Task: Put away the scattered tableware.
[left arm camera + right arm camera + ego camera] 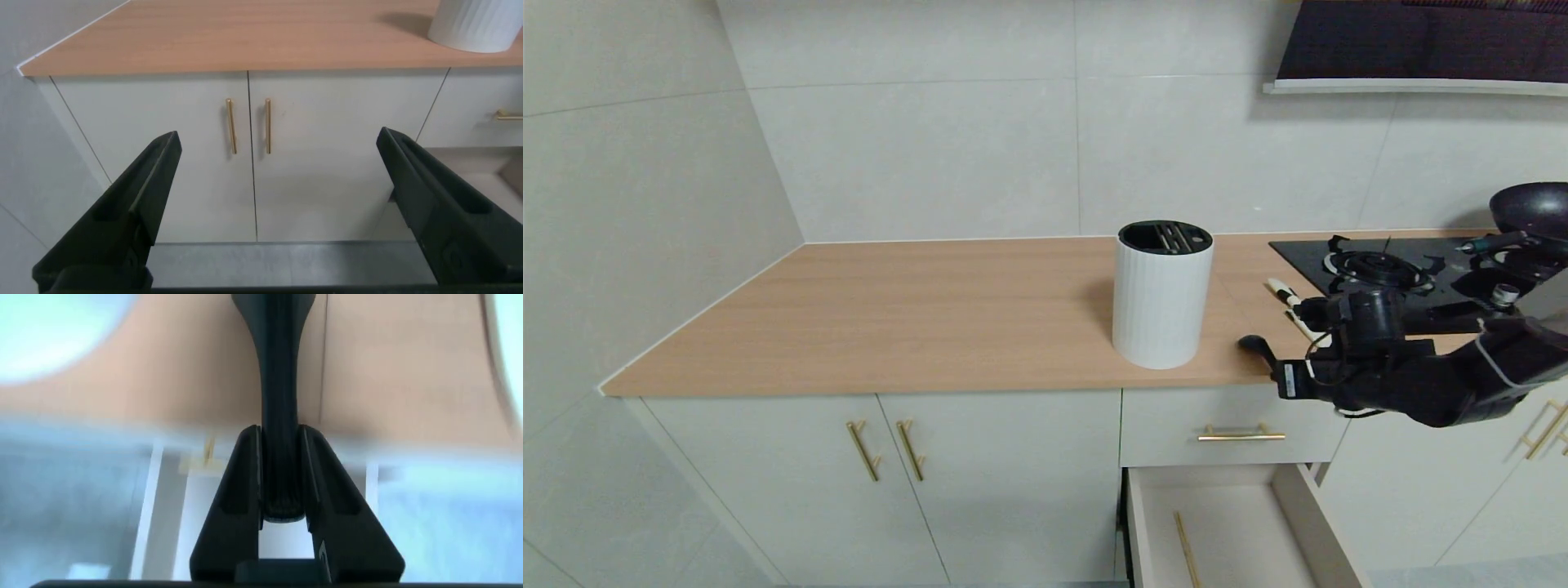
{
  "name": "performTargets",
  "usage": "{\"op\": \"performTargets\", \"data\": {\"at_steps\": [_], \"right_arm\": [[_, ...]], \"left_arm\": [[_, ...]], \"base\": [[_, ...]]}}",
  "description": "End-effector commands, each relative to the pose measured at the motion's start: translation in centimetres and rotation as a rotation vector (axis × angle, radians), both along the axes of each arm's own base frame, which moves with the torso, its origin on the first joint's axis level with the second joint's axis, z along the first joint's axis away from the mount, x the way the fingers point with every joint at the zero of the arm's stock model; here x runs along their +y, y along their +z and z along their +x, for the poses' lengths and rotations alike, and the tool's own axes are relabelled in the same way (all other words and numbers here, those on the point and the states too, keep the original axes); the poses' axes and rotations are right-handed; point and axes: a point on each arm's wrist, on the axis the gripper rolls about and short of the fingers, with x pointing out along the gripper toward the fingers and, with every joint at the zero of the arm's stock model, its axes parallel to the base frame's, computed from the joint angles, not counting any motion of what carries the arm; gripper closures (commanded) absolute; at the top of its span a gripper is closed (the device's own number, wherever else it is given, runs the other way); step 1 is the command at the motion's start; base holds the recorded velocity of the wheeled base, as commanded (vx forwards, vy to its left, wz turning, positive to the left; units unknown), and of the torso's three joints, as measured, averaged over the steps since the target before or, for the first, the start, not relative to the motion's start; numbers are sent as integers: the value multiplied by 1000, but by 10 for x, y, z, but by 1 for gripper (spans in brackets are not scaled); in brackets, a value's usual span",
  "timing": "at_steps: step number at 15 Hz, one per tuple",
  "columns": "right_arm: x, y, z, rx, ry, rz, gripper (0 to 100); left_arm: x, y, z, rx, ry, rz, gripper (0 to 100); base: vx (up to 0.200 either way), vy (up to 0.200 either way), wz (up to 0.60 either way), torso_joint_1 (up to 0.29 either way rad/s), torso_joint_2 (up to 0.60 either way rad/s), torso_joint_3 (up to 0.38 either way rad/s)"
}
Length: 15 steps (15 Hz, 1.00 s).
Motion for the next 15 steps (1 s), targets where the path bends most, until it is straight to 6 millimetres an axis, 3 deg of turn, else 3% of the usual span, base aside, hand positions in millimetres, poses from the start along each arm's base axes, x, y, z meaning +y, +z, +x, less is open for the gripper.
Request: {"op": "performTargets", "data": {"at_steps": [1,4,7,10,15], "right_arm": [[-3,26,-45,-20,-6,19,100],[-6,43,-93,-71,3,70,100],[1,40,-124,-89,39,102,100],[2,30,-139,-78,63,96,100],[10,20,-145,-35,119,83,100]], "left_arm": [[0,0,0,0,0,0,0],[0,0,0,0,0,0,0],[0,0,0,0,0,0,0],[0,0,0,0,1,0,0],[0,0,0,0,0,0,0]], "base": [[0,0,0,0,0,0],[0,0,0,0,0,0],[0,0,0,0,0,0],[0,0,0,0,0,0],[0,0,0,0,0,0]]}}
